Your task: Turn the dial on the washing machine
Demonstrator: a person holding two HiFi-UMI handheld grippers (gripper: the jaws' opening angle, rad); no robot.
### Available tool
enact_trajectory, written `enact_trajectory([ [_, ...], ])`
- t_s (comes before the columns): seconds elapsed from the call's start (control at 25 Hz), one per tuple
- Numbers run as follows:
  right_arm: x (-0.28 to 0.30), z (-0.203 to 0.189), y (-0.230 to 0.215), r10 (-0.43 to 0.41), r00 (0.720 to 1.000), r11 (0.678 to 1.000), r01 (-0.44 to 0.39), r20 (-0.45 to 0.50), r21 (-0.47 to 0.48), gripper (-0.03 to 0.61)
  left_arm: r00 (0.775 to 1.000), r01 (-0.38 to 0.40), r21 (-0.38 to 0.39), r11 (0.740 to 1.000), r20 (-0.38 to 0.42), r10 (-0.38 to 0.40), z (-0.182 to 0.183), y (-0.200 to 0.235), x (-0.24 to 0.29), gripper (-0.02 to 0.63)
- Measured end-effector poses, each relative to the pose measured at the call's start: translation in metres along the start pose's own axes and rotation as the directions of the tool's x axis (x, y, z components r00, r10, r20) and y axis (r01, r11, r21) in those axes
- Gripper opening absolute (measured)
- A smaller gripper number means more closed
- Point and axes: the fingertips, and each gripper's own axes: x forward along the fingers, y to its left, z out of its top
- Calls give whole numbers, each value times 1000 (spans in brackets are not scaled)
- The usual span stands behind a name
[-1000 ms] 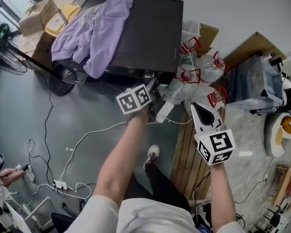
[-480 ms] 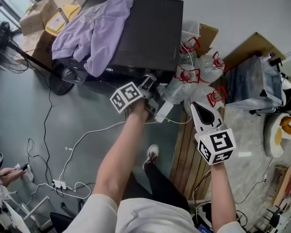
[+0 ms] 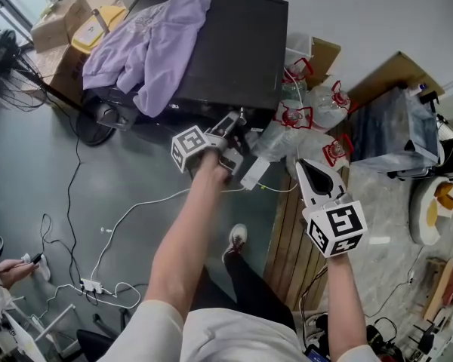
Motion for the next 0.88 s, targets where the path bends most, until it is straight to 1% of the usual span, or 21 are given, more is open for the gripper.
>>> enact_trajectory([
  [0.16,1,-2,4,-4,1000,1000,4,-4,0,14,1000,23,-34,999,0,-23,0,1,-1,278],
  [0.24,2,-1,5,-7,1000,1000,7,-6,0,14,1000,9,-15,1000,4,-9,1,1,-1,278],
  [0.32,3,1,5,-12,1000,1000,12,-5,1,14,1000,-16,25,1000,2,15,3,-1,-1,282],
  [0.36,3,3,5,-15,1000,1000,15,-3,2,14,1000,-24,58,998,-11,25,2,-3,-2,295],
  [0.4,3,6,5,-18,1000,1000,18,1,4,14,999,-33,107,994,-34,37,1,-5,-3,299],
  [0.44,4,10,5,-20,1000,1000,20,7,7,14,997,-45,173,984,-62,56,-2,-8,-5,299],
  [0.48,4,15,6,-22,1000,1000,21,14,11,13,993,-61,250,966,-87,85,-4,-10,-9,299],
  [0.56,4,28,8,-23,999,1000,23,31,17,14,981,-102,394,913,-110,157,-6,-12,-21,299],
  [0.6,4,35,10,-24,999,1000,24,39,15,14,974,-126,461,879,-109,197,-4,-13,-28,299],
  [0.64,3,43,11,-26,999,1000,26,47,9,14,965,-152,534,832,-100,241,-1,-14,-37,295],
  [0.68,2,51,13,-29,998,1000,28,56,3,14,954,-179,618,766,-81,289,4,-17,-46,272],
  [0.72,1,60,15,-32,997,999,32,65,-3,14,940,-203,706,678,-52,336,10,-21,-56,229],
  [0.76,0,69,17,-36,997,999,37,74,-8,14,927,-220,785,579,-16,375,17,-26,-66,180],
  [0.8,-1,78,18,-40,996,999,42,83,-14,14,917,-227,845,484,18,398,23,-34,-76,136],
  [0.84,-3,88,19,-45,995,999,47,91,-19,14,913,-224,886,405,46,405,30,-45,-85,94],
  [0.88,-4,97,20,-51,994,998,53,100,-24,14,915,-217,915,341,69,397,37,-60,-93,60],
])
